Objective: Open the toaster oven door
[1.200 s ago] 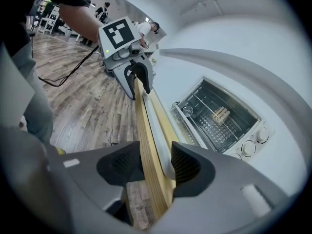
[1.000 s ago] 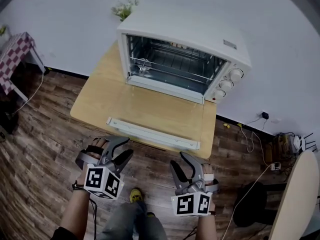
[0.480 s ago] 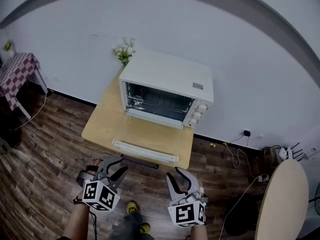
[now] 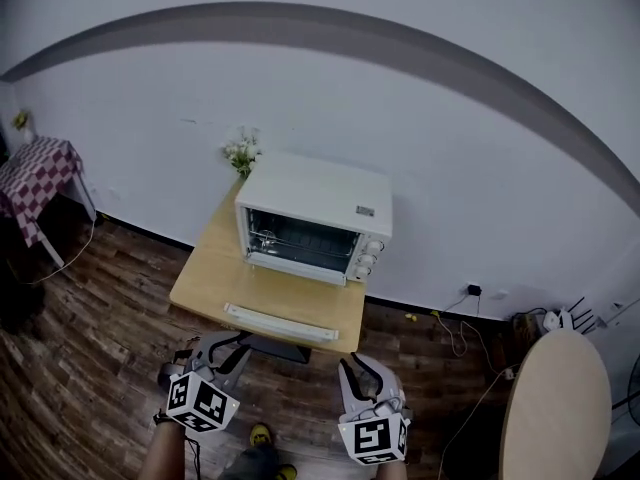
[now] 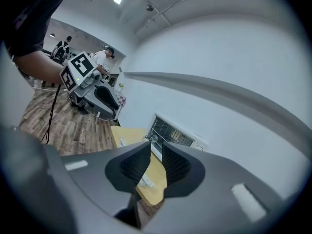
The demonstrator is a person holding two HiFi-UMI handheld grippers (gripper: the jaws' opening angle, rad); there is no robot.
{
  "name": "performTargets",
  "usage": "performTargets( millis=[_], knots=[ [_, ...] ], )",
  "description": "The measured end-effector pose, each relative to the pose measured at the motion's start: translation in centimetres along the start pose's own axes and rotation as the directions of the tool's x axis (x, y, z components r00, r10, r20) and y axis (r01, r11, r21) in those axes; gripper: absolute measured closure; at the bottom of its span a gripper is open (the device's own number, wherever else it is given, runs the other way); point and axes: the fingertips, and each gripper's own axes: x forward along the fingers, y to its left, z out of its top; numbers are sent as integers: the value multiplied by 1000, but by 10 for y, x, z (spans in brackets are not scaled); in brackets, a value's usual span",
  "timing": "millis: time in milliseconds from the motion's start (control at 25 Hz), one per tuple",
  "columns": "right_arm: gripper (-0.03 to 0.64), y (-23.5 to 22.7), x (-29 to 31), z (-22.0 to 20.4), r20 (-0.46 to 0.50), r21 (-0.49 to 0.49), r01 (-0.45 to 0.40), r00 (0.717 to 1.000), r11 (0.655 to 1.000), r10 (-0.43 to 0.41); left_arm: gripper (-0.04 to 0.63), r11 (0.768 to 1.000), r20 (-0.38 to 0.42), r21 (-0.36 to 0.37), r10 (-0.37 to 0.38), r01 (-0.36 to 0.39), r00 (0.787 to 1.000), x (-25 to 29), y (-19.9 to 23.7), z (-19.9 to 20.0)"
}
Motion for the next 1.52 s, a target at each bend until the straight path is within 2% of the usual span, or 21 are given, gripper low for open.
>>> performTargets(
  millis=[280, 360, 840, 1040, 1280, 1520],
  knots=[
    [565, -8, -33, 22, 77, 117, 25, 996, 993, -34, 554, 997, 27, -55, 48, -46, 998, -27, 1, 21],
    [589, -8, -38, 24, 76, 130, 41, 996, 991, -51, 555, 996, 38, -74, 55, -52, 998, -31, 2, 25],
    [624, 0, -46, 47, 76, 187, 79, 993, 979, -95, 589, 988, 92, -140, 83, -69, 992, -56, 20, 30],
    [624, 1, -41, 63, 80, 224, 122, 986, 967, -143, 606, 982, 143, -179, 84, -57, 986, -67, 41, 33],
    [624, 10, -33, 88, 63, 279, 170, 979, 945, -195, 606, 980, 193, -197, 50, -12, 980, -81, 69, 23],
    [624, 26, -25, 103, 22, 268, 230, 969, 935, -245, 606, 973, 286, -227, 28, 39, 958, -97, 89, 17]
  ],
)
